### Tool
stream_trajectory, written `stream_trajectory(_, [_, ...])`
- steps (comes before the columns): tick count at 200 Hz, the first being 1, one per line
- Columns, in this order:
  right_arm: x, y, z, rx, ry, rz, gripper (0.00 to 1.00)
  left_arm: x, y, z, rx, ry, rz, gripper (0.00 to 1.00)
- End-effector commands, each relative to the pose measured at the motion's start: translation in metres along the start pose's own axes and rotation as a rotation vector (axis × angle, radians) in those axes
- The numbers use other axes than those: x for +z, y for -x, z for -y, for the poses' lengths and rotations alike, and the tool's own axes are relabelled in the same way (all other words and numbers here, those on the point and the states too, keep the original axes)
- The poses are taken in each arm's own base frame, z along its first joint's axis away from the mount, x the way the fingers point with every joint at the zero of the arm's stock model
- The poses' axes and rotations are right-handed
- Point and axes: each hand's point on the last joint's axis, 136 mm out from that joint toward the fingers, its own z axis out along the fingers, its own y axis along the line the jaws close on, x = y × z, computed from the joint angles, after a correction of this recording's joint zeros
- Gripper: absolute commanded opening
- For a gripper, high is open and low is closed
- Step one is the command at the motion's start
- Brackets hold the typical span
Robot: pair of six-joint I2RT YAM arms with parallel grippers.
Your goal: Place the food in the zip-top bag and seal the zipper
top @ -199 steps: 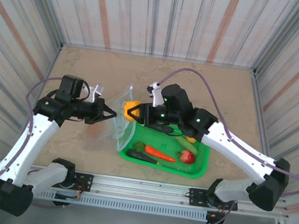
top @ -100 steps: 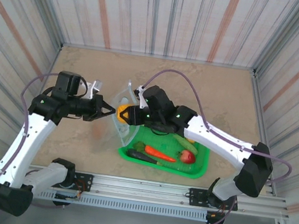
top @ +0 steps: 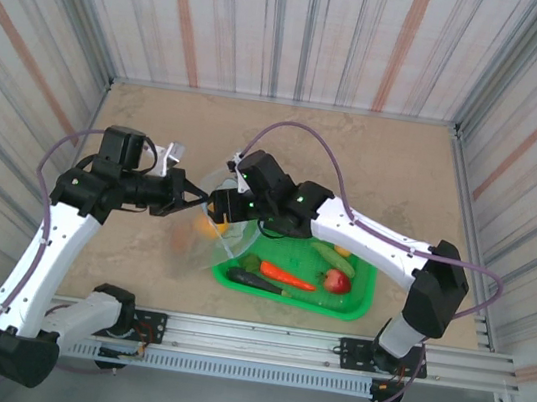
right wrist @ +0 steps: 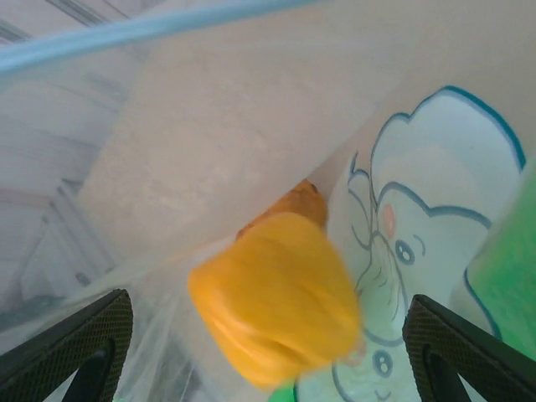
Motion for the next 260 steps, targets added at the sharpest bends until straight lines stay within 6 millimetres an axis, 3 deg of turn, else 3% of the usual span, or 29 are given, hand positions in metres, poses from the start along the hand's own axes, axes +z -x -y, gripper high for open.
stream_trajectory(1, [-0.008, 0.001, -0.011, -0.028, 0.039, -0.003, 0.88, 0.002, 0.000, -0.001, 0.004, 0.007, -0.001, 0.00])
stream_trajectory(53, [-0.037, 0.012, -0.027, -0.048, 0.095, 0.064, 0.85, 0.003, 0.003, -0.009, 0.006, 0.045, 0.013, 0.00])
stream_trajectory(79, [-0.059, 0.022, -0.023, -0.090, 0.051, 0.107, 0.83, 0.001, 0.004, -0.013, 0.011, 0.069, 0.031, 0.00])
stream_trajectory(110, [-0.089, 0.025, 0.007, -0.058, 0.002, 0.172, 0.78, -0.007, 0.007, -0.013, 0.018, 0.082, 0.052, 0.00])
stream_trajectory(142, [-0.113, 0.006, 0.062, 0.075, -0.079, 0.194, 0.70, -0.018, 0.010, -0.015, 0.030, 0.106, 0.088, 0.00])
stream_trajectory(159, [-0.110, -0.020, 0.087, 0.122, -0.132, 0.121, 0.69, -0.021, 0.010, -0.016, 0.035, 0.114, 0.096, 0.00])
stream_trajectory(199, [-0.088, -0.077, 0.109, 0.210, -0.166, -0.065, 0.63, -0.034, 0.008, -0.017, 0.074, 0.168, 0.125, 0.00])
stream_trajectory(232, [-0.064, -0.103, 0.115, 0.248, -0.177, -0.166, 0.65, -0.035, 0.007, -0.024, 0.085, 0.209, 0.128, 0.00])
stream_trajectory(260, [-0.043, -0.109, 0.116, 0.237, -0.199, -0.207, 0.69, -0.032, 0.009, -0.026, 0.087, 0.211, 0.122, 0.00])
